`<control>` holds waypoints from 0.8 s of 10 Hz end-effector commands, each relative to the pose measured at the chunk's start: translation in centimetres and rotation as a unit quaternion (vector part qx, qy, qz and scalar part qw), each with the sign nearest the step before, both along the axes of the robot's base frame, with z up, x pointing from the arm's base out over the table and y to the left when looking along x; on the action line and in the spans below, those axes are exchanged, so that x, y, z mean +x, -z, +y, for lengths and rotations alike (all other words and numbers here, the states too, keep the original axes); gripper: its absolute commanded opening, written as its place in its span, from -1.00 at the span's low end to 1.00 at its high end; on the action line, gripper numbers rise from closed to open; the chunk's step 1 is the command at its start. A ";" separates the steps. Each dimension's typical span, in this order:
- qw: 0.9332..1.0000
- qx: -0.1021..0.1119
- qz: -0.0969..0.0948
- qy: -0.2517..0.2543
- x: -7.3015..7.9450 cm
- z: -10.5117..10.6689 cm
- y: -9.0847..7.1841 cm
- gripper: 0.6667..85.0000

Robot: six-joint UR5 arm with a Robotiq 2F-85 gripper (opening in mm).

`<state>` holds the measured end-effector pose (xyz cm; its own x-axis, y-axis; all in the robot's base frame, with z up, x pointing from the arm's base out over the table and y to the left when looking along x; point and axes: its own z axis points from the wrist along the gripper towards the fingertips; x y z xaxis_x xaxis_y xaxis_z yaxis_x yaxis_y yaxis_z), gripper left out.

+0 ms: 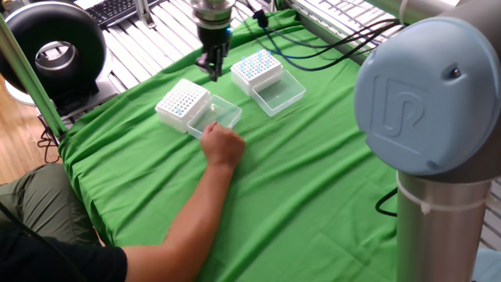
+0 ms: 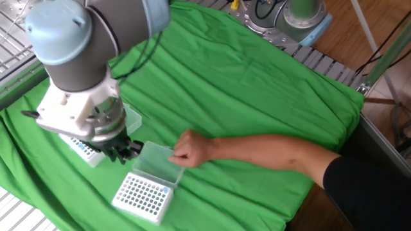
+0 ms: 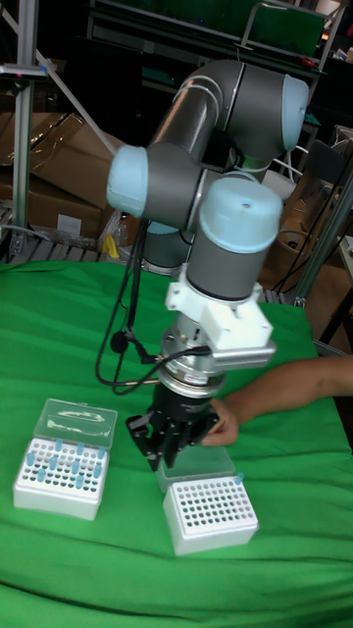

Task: Insert a medium pipette tip into the holder for medium pipette tips

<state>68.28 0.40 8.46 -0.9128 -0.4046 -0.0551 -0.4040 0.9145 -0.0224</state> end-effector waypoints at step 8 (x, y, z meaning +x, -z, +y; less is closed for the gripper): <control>1.000 -0.011 0.007 -0.014 -3.3 -6.8 1.2 -0.26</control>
